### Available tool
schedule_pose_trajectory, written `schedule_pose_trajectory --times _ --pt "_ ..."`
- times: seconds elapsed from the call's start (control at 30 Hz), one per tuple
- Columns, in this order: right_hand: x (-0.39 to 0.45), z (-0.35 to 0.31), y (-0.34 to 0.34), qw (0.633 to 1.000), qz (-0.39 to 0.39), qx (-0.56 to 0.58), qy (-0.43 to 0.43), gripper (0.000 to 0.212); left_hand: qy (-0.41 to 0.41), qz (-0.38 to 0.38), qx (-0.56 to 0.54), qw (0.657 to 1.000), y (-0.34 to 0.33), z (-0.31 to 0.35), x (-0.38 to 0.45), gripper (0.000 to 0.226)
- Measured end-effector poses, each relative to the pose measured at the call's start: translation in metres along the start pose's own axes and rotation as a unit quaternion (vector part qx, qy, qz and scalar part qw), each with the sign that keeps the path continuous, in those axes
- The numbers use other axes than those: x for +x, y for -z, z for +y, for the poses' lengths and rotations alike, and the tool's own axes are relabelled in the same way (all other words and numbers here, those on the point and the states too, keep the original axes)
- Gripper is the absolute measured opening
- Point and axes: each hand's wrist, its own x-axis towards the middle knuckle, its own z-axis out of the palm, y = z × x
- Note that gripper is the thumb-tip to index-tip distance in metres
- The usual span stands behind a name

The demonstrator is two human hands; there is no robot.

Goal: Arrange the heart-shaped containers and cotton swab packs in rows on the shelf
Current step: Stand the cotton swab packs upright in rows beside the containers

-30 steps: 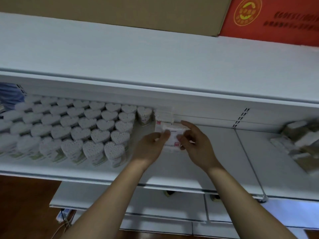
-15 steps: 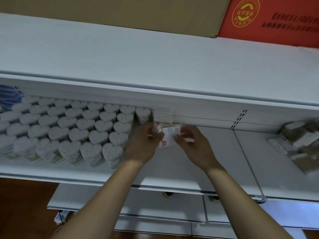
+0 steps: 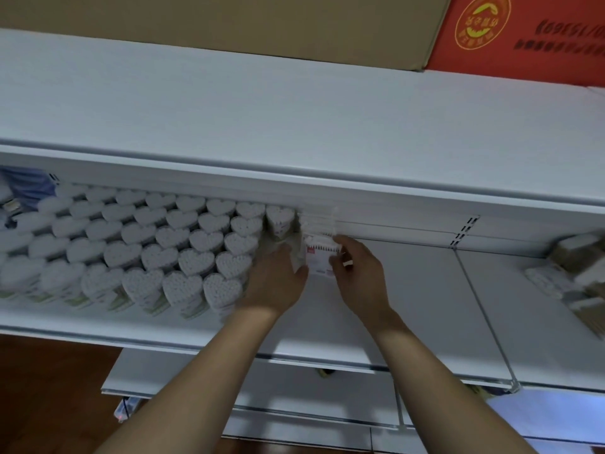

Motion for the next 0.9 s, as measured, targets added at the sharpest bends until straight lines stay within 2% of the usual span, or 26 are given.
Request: schedule_pose_trajectory --times 0.07,0.13,0.23,0.63,0.77,0.9 --pt "0.003 0.002 -0.009 0.999 -0.001 -0.030 0.010 0.036 0.011 -0.052 -0.007 0.999 -0.006 -0.002 0.001 0.058" --pt "0.002 0.008 -0.015 0.991 -0.004 -0.119 0.065 0.039 -0.020 -0.088 -0.004 0.996 -0.011 -0.002 0.000 0.059" --pt "0.003 0.017 -0.019 0.967 0.012 -0.234 0.098 0.046 -0.054 -0.097 0.024 0.994 -0.014 -0.003 -0.002 0.056" --pt "0.011 0.013 -0.028 0.944 -0.006 -0.320 0.076 0.053 -0.077 -0.125 0.080 0.986 -0.020 -0.013 0.007 0.062" --pt "0.007 0.016 -0.017 0.942 -0.017 -0.327 0.079 0.060 -0.064 -0.101 0.100 0.988 -0.022 -0.006 0.003 0.061" --pt "-0.002 0.027 0.009 0.944 -0.031 -0.319 0.077 0.067 -0.035 -0.003 0.118 0.992 -0.029 0.010 -0.004 0.058"
